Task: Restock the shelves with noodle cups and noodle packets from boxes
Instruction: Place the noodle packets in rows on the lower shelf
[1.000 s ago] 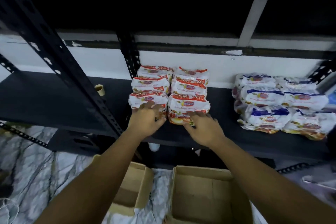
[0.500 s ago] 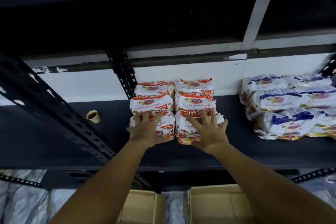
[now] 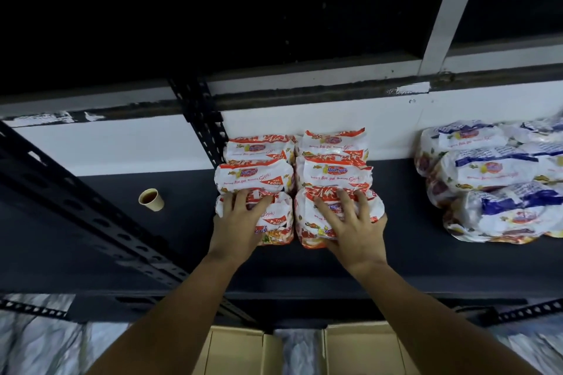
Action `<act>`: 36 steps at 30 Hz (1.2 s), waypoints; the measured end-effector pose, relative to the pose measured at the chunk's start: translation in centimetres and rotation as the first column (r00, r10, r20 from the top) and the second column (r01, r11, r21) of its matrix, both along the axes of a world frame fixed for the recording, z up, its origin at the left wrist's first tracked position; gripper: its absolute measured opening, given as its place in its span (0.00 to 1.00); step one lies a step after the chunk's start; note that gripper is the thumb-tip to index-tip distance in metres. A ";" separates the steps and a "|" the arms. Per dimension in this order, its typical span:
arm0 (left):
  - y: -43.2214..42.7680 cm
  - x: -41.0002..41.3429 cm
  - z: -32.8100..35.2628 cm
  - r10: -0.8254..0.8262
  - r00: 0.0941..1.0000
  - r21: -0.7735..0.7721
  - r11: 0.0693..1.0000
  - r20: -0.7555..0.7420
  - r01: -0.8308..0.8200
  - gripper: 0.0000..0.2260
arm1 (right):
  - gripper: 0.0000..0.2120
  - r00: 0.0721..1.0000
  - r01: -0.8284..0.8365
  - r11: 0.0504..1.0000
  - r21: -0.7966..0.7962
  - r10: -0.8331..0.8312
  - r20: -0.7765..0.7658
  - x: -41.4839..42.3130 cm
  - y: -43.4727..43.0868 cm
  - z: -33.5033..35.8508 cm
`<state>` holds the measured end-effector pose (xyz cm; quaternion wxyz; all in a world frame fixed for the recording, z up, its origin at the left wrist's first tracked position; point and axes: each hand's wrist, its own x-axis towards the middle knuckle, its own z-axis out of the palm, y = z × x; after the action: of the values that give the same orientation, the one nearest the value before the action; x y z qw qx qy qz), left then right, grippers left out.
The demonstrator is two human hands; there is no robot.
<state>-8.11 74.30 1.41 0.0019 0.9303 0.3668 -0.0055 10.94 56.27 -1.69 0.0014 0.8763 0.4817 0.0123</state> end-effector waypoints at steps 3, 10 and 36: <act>0.1 -0.2 -0.4 -0.001 1.000 0.012 1.000 0.002 0.001 0.41 | 0.51 1.000 0.003 1.000 0.011 -0.003 -0.006 -0.1 0.6 -0.4; -1.1 0.3 0.5 0.041 0.998 -0.042 0.998 0.045 -0.039 0.42 | 0.45 0.997 -0.060 0.996 0.068 0.057 0.050 -0.3 0.0 0.9; 5.5 6.4 3.9 0.262 0.951 -0.313 0.928 0.166 -0.201 0.24 | 0.29 0.708 0.147 0.979 0.138 -0.006 -0.706 8.6 6.2 6.3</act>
<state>-1.70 79.77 5.28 0.1780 0.8651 0.4674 0.0366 19.58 62.50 4.63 -0.2622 0.8306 0.4058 -0.2770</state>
